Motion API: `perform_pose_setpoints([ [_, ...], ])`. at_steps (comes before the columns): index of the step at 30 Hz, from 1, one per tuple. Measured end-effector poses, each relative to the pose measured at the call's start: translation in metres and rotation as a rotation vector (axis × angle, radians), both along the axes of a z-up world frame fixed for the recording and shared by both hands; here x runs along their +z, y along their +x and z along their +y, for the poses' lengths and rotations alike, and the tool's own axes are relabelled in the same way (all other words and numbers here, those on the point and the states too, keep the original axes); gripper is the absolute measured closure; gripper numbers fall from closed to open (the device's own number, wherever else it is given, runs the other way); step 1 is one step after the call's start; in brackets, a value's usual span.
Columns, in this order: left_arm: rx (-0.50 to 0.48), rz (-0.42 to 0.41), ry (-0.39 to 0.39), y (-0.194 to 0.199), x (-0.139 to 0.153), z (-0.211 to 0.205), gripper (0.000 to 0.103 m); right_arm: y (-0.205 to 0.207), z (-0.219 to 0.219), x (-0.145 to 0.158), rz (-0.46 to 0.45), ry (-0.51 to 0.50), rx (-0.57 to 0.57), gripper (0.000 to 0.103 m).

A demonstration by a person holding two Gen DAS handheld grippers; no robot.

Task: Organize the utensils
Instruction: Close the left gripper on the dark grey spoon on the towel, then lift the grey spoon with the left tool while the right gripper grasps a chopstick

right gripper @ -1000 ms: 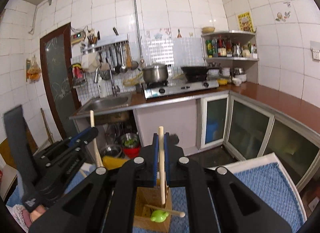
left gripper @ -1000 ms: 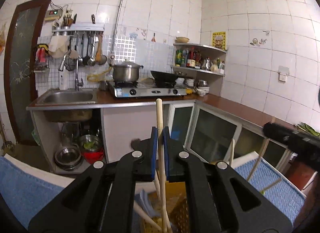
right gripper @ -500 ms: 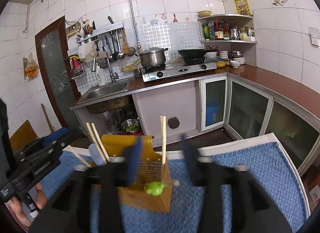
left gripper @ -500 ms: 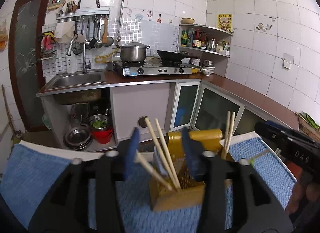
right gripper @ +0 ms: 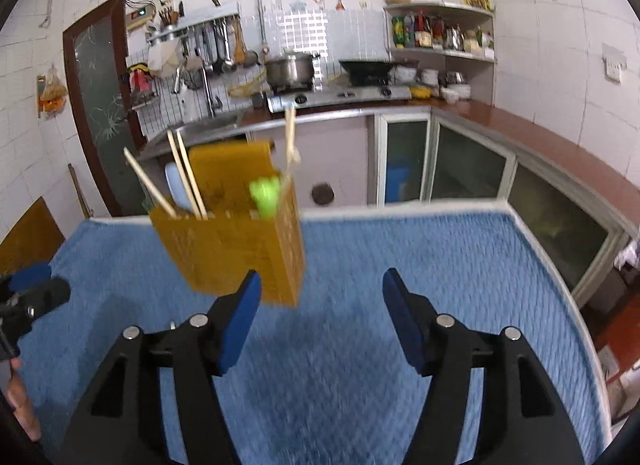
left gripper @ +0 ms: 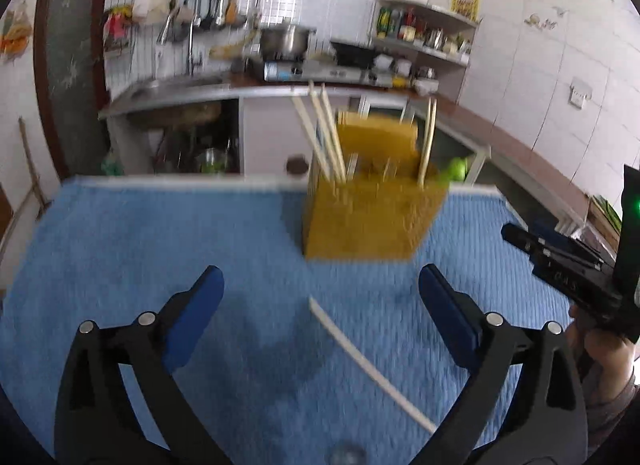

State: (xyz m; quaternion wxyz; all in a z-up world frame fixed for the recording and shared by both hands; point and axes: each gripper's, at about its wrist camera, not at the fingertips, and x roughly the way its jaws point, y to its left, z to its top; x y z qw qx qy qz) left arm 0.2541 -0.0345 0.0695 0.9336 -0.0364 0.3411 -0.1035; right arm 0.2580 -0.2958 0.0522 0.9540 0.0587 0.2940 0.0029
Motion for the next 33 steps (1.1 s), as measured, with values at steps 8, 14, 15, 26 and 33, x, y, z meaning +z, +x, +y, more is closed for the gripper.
perform_pose_setpoints([
  [8,-0.014,0.147,0.008,-0.053,-0.063,-0.003,0.009,-0.040,-0.007,-0.054,0.093,0.006,-0.017,0.041],
  [14,-0.020,0.201,0.026,-0.076,-0.090,-0.005,0.017,-0.054,-0.014,-0.081,0.132,0.028,-0.039,0.041],
  [15,-0.024,0.215,0.030,-0.079,-0.095,-0.007,0.021,-0.055,-0.016,-0.084,0.139,0.034,-0.044,0.041],
  [26,-0.038,0.294,0.097,-0.077,-0.116,-0.028,0.059,-0.044,0.000,-0.089,0.151,0.006,-0.027,0.041],
  [33,-0.047,0.277,0.122,-0.073,-0.115,-0.027,0.071,-0.040,0.013,-0.089,0.158,0.005,-0.004,0.041],
])
